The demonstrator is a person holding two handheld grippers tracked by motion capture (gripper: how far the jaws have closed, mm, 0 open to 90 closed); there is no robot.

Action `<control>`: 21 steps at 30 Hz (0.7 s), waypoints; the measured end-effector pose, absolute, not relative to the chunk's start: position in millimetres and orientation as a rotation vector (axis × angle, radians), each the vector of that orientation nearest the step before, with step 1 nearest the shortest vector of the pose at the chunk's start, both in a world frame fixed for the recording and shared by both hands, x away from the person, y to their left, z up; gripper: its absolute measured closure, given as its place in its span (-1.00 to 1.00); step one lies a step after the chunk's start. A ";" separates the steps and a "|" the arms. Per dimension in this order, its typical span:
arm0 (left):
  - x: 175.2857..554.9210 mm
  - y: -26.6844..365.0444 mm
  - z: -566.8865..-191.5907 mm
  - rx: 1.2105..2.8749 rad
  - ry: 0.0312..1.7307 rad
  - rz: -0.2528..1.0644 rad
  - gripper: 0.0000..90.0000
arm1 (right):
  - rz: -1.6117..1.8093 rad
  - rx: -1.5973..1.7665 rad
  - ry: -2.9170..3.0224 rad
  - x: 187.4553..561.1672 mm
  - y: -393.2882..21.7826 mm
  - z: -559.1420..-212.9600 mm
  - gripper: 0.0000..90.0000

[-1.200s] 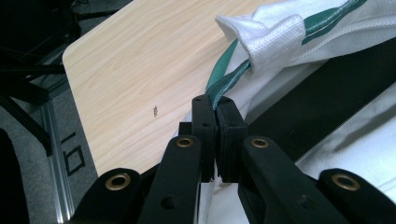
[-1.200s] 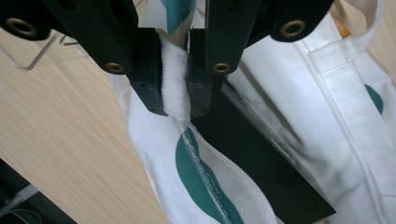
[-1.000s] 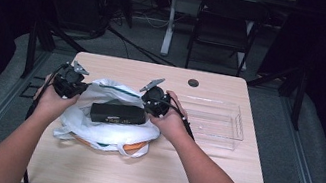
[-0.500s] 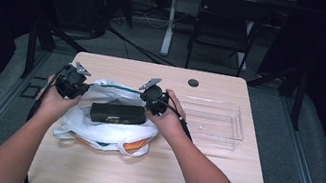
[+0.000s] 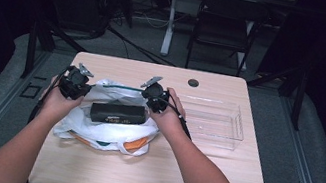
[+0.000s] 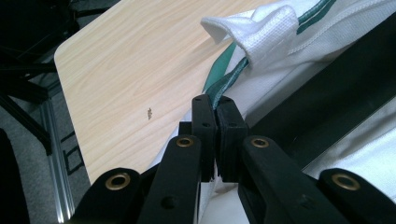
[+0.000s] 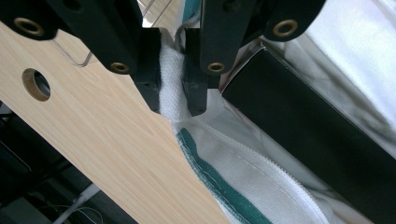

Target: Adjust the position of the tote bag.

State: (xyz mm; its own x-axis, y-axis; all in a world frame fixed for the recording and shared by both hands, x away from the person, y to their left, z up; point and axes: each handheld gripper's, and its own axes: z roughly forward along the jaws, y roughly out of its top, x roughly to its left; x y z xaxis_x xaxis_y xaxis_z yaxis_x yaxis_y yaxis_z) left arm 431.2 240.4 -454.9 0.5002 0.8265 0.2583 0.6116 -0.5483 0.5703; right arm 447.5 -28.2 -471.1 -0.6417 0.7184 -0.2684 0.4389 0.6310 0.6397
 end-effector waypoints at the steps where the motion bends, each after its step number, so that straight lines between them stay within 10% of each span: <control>1: 431.3 240.3 -455.3 2.342 1.192 0.722 0.97 | 0.725 0.906 2.343 448.2 -27.9 -471.2 0.81; 21: 437.3 237.0 -470.8 2.346 1.216 0.723 0.97 | 0.714 0.984 2.363 462.0 -27.7 -478.6 0.81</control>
